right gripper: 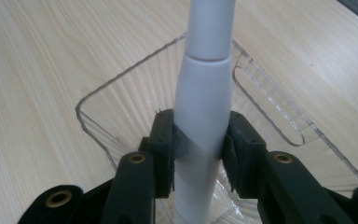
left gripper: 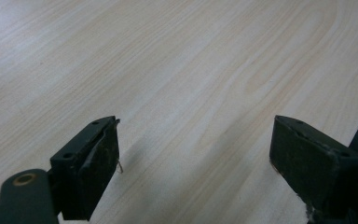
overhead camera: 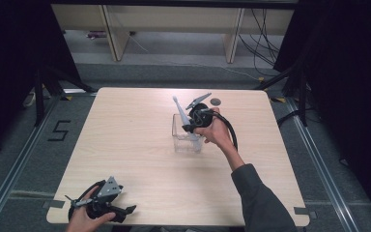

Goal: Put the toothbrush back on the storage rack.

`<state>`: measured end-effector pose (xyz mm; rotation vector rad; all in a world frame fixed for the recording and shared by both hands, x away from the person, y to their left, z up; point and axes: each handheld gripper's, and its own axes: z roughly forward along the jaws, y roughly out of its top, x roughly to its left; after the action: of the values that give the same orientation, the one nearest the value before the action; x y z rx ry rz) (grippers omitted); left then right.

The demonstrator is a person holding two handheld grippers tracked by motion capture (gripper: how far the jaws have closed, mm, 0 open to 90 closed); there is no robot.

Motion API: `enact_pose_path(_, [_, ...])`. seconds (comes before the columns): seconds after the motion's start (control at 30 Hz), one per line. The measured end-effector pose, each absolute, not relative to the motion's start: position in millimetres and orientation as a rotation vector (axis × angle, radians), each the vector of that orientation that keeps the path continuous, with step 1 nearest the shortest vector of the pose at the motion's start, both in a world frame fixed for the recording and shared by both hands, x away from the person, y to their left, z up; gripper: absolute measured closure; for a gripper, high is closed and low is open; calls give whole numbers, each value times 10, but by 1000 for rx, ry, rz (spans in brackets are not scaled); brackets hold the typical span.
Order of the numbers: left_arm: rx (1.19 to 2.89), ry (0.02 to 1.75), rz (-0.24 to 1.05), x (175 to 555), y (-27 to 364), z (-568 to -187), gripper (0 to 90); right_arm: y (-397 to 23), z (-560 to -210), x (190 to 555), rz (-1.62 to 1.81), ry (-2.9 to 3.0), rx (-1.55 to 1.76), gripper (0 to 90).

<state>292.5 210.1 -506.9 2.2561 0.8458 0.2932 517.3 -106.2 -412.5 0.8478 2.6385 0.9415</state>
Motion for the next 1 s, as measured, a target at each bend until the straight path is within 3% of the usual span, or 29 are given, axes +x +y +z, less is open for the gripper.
enact_pose_path(1.0, [2256,845,295,2912,2101,-5063,154,-860,-4203,5313,821,2687,928,664])
